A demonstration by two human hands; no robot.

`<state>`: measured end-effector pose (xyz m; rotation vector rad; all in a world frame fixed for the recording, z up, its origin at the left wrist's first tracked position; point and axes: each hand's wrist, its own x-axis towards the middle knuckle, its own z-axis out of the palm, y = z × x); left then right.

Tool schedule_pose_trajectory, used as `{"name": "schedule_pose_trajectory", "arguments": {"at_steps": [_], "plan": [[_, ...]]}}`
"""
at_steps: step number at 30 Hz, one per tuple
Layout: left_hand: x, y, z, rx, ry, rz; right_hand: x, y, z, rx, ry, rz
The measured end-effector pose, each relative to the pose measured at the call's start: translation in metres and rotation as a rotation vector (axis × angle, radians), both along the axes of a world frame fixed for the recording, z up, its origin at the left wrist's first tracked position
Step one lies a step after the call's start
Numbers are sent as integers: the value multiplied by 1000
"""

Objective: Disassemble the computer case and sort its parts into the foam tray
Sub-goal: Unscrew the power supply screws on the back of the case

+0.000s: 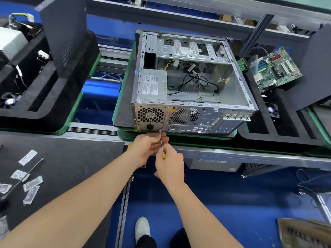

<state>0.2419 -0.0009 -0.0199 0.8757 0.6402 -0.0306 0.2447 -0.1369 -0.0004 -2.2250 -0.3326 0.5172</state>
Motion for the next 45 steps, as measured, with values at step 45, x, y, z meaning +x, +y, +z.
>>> {"name": "schedule_pose_trajectory", "arguments": {"at_steps": [45], "plan": [[5,0,5,-16,56,-14,1,11,-2,-356,-348,37]]}}
